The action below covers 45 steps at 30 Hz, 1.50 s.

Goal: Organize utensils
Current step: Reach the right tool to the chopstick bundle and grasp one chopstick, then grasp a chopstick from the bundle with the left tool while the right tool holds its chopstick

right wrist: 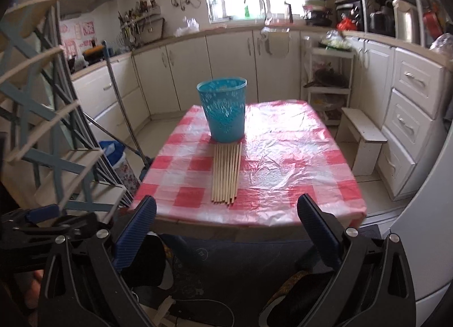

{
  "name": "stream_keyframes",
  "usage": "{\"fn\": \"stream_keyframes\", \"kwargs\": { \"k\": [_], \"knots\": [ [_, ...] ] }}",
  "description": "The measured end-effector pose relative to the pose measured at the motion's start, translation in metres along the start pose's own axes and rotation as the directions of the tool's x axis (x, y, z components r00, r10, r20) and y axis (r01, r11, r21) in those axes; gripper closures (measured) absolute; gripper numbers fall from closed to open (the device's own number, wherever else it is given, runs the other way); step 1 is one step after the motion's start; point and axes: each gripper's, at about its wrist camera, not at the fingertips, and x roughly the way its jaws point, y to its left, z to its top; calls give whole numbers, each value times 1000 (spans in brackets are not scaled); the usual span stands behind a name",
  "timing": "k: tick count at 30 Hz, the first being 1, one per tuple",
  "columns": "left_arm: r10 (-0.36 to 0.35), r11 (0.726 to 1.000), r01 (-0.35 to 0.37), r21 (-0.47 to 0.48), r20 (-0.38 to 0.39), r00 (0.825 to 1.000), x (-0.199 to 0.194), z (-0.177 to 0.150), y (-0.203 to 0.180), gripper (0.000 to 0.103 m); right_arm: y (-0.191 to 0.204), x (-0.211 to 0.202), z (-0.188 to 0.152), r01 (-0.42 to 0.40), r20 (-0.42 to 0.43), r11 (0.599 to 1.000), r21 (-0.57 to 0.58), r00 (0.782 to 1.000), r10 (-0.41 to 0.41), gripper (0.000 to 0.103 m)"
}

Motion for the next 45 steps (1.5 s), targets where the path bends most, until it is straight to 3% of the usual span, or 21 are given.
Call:
{"fn": "stream_keyframes", "kwargs": {
  "k": [1,6,11,16,21,29,37,45],
  "knots": [
    [2,1000,-2,-3,-8,1000,12,8,-2,8,-4,22,7,-13,-29,1000,-7,1000,13,13],
    [7,1000,-8,-12,-57,998,80,53,-17,8,-17,127,32,-44,-177,998,-40,984,36,54],
    [18,1000,-20,-12,-108,994,152,94,-31,8,-27,207,53,-59,-262,997,-41,964,47,69],
    [32,999,-35,-14,-177,984,220,126,-45,8,-35,249,60,-64,-322,998,-24,945,53,76],
    [47,998,-53,-21,-203,978,257,146,-55,8,-36,260,58,-65,-342,995,-74,939,36,82],
    [81,996,-74,46,-190,978,287,154,-79,8,-48,264,66,-74,-365,989,-128,931,22,97],
    [110,992,-99,74,-175,978,297,149,-94,8,-64,264,69,-90,-381,989,-119,924,38,97],
    [93,994,-79,80,-179,979,302,147,-105,8,-63,267,71,-101,-384,988,-117,922,49,97]
  ]
}}
